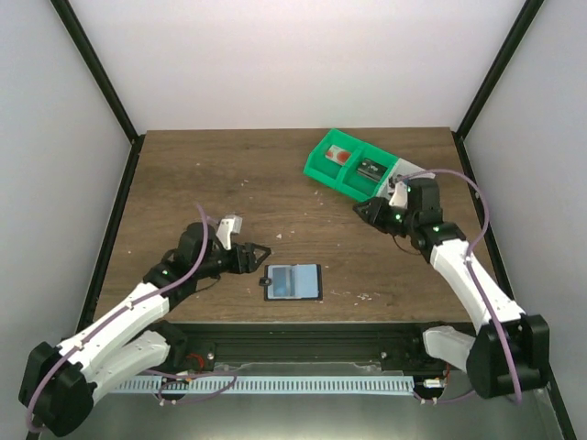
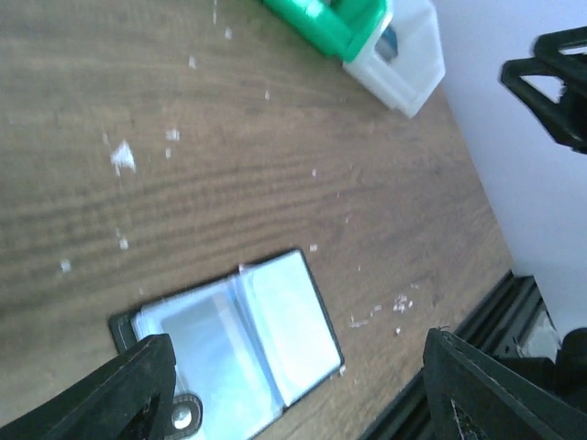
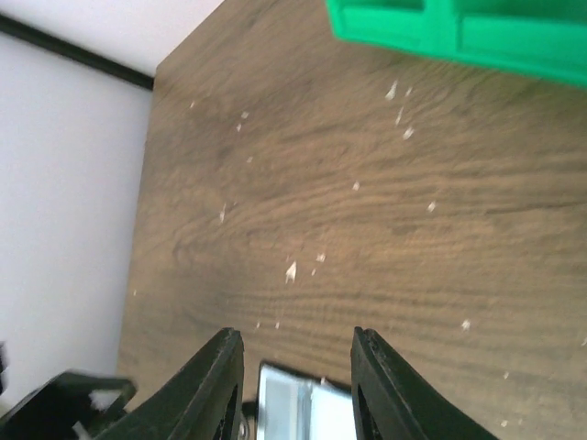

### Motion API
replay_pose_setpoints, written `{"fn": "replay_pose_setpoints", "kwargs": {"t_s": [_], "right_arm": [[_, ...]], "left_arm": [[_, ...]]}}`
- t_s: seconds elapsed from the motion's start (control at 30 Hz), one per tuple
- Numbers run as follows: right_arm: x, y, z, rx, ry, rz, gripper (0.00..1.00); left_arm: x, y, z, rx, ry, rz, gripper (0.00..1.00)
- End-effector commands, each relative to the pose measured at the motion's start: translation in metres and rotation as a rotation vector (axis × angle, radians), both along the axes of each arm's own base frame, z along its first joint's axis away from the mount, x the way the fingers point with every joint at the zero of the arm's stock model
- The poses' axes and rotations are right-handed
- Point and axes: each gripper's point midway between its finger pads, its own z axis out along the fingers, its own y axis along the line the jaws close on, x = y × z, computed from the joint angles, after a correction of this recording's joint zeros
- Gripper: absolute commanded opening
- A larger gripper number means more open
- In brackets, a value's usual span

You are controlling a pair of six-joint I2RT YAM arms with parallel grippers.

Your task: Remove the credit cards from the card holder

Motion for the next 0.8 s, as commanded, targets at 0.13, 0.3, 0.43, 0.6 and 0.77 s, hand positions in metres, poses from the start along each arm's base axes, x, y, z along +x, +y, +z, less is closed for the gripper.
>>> {"fn": "replay_pose_setpoints", "kwargs": {"t_s": [0.13, 0.3, 0.43, 0.6, 0.77], "right_arm": [[-0.054, 0.024, -0.007, 0.052, -0.012, 0.073, 0.34], [-0.072, 0.038, -0.022, 0.064, 0.021, 0.092, 0.33], [-0.085, 0.056, -0.037, 0.049, 0.064, 0.138, 0.33], [-0.099, 0.086, -0.051, 0.040, 0.104, 0.219, 0.33], [-0.109, 0.113, -0.064, 0.011, 0.127, 0.278, 0.33]], "left_arm": [[-0.013, -0.017, -0.030, -0.137, 0.123, -0.051, 0.75], [-0.017, -0.022, -0.044, -0.134, 0.157, -0.089, 0.74], [-0.016, -0.015, -0.064, -0.104, 0.192, -0.041, 0.79], [-0.020, -0.016, -0.076, -0.109, 0.217, -0.053, 0.77], [-0.027, -0.018, -0.084, -0.155, 0.223, -0.067, 0.73]]}}
